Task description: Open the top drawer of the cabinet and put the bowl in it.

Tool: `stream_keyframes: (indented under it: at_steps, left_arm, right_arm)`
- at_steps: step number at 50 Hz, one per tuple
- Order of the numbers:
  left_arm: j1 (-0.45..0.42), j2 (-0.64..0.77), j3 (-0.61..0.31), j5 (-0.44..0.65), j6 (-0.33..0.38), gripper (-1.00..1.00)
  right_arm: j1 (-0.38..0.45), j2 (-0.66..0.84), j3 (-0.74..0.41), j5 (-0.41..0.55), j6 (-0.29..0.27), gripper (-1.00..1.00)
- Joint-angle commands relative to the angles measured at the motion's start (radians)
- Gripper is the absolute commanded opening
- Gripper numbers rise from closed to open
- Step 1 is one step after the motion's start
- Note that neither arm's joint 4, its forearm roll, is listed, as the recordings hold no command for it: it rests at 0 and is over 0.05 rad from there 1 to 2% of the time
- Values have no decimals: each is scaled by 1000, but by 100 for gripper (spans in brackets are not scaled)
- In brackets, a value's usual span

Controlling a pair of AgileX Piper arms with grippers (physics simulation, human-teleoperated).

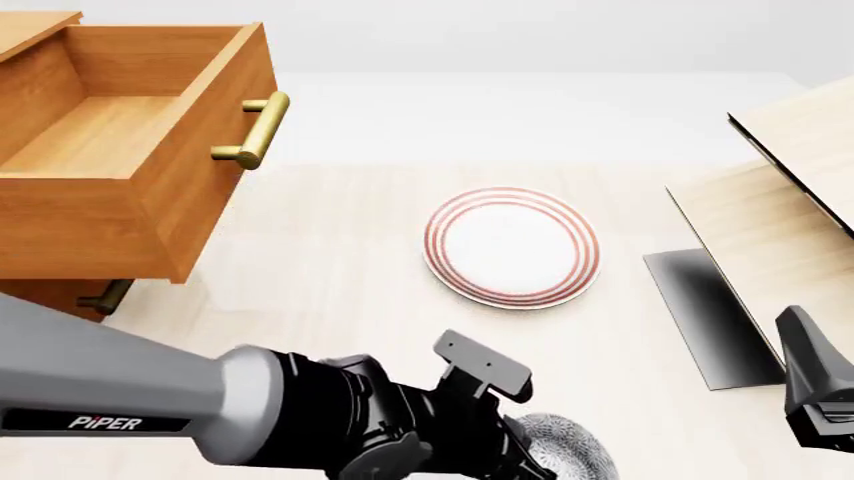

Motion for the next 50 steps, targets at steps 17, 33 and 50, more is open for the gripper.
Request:
stream_keyframes:
  at_steps: [17,33,50]
  left_arm:
    - [63,-129,-6,71,70,-100]
    - [106,-220,-19,111,86,-100]
    - [115,-273,-96,200,56,-100]
  right_arm:
    - [1,-2,1,0,1,100]
    - [1,-1,1,0,1,100]
    - [1,-1,1,0,1,100]
